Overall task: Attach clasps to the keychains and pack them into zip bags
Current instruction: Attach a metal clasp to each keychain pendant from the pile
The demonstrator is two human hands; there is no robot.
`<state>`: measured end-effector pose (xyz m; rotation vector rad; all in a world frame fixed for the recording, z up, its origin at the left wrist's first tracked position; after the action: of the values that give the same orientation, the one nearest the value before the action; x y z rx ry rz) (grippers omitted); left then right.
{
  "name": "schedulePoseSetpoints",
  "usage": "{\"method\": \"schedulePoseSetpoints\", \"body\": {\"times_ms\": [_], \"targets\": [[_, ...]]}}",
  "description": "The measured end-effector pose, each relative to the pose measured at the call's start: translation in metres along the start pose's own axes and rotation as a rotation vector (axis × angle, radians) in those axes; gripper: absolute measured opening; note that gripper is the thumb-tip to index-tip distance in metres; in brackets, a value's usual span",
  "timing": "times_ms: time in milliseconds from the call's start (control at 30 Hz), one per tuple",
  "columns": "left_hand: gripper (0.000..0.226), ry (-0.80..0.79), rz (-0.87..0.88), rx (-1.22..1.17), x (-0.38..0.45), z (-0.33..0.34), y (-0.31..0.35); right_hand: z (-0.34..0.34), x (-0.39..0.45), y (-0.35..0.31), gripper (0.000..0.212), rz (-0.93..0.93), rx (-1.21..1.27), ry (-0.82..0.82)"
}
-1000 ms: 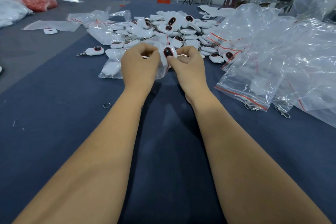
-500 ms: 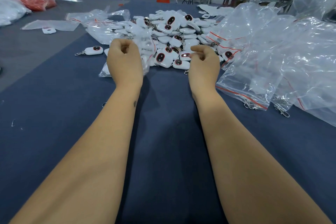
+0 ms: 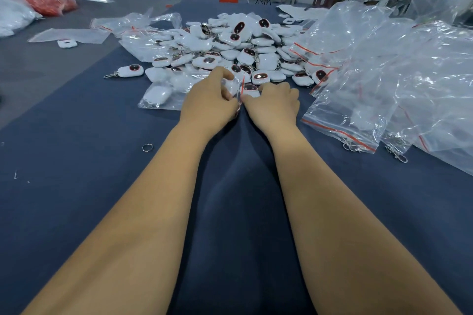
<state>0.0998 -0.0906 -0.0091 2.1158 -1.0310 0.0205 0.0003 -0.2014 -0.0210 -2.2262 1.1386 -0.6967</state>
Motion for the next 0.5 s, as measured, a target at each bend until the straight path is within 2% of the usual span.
{"method": "schedulePoseSetpoints", "body": {"times_ms": [100, 267, 400, 500], "targets": [[0.034, 0.052, 0.015, 0.081, -0.001, -0.005, 0.001, 0.002, 0.000, 0.001, 0.049, 0.005, -0.040, 0.004], [0.034, 0.094, 0.019, 0.139, 0.003, -0.010, -0.003, -0.001, 0.002, 0.003, 0.036, 0.002, 0.041, 0.020], [0.031, 0.058, -0.035, 0.146, 0.006, -0.005, -0.008, -0.003, -0.001, 0.002, 0.014, 0.019, 0.367, 0.015], [0.029, 0.055, -0.061, 0.110, 0.006, -0.004, -0.010, -0.005, -0.004, 0.001, 0.018, 0.045, 0.694, 0.016]]}}
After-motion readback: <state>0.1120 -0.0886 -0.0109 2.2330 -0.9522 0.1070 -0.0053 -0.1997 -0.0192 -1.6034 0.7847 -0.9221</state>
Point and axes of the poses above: each hand's wrist, its own x-axis towards the middle knuckle, its own z-axis out of the palm, y = z × x, the point moved 10 cm from there along x, towards the middle knuckle, and after that the axes turned 11 degrees about x, right-handed, at the moved point
